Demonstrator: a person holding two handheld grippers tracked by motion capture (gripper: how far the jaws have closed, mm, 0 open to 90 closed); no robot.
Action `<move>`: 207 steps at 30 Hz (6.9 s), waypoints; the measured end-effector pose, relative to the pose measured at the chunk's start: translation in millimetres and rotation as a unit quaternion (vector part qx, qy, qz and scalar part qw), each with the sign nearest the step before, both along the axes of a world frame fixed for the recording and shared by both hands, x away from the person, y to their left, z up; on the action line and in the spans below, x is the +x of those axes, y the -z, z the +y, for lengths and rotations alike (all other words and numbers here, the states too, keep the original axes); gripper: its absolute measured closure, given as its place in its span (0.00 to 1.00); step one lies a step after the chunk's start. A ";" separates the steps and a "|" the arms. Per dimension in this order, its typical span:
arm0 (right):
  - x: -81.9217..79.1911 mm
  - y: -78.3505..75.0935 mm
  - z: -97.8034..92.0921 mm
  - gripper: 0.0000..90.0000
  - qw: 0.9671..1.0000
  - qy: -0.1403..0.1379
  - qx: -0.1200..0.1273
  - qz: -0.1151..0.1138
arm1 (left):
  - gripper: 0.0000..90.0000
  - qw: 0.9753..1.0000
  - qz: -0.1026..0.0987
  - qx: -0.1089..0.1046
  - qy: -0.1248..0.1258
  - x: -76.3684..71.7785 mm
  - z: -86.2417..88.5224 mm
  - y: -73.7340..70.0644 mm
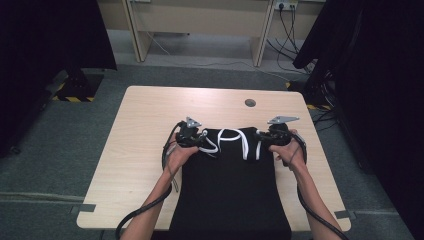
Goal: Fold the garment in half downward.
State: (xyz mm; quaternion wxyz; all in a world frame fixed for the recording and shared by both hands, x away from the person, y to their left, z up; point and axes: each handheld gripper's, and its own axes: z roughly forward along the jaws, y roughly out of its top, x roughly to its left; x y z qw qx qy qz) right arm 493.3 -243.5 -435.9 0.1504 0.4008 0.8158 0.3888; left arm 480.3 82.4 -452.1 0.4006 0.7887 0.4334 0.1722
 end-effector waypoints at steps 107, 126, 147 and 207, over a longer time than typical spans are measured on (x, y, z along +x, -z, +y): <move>-115.4 35.1 -7.6 0.74 0.999 -0.038 -0.027 -0.001 | 0.68 0.998 -0.012 0.024 0.054 -139.1 29.0 29.1; -98.3 -14.4 21.7 0.42 0.999 -0.048 -0.010 -0.009 | 0.31 0.998 -0.038 -0.006 0.048 -119.2 7.2 -1.6; -141.2 -39.8 2.0 0.96 0.991 -0.123 -0.017 -0.049 | 0.91 0.988 -0.090 -0.019 0.124 -153.3 12.2 -27.8; -166.4 39.9 -24.2 0.60 0.998 -0.060 -0.020 0.000 | 0.45 0.993 -0.025 0.039 0.108 -185.5 21.5 31.2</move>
